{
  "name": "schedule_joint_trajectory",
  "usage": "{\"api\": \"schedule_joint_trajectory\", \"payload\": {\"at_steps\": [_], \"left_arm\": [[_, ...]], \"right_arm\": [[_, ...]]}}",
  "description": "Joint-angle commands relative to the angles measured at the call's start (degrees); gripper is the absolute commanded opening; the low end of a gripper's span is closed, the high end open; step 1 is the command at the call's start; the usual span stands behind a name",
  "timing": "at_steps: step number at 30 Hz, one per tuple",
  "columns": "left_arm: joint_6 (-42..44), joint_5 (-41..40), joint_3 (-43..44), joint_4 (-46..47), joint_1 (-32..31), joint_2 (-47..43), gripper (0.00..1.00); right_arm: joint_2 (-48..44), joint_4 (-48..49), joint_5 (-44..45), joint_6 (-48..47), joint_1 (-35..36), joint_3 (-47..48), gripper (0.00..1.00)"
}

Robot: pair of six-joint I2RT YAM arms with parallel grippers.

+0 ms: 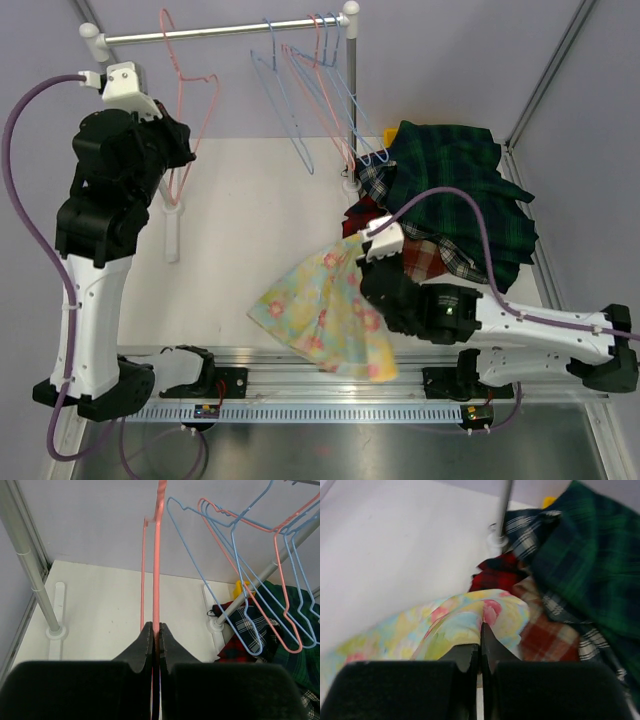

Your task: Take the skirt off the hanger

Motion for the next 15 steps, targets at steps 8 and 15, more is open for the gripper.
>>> {"api": "schedule_joint_trajectory", "payload": {"at_steps": [8, 15], "left_arm": [[0.9, -0.1, 1.5, 10.5, 0.1, 6.9, 0.0], [1.3, 1.3, 4.7, 13.5, 0.1, 13.9, 0.0]], "right_arm": [[-7.6, 26.9, -8.3, -34.5, -27.8, 9.6, 0.0], [14.5, 21.8, -23.1, -27.8, -59.0, 35.6, 0.0]]}}
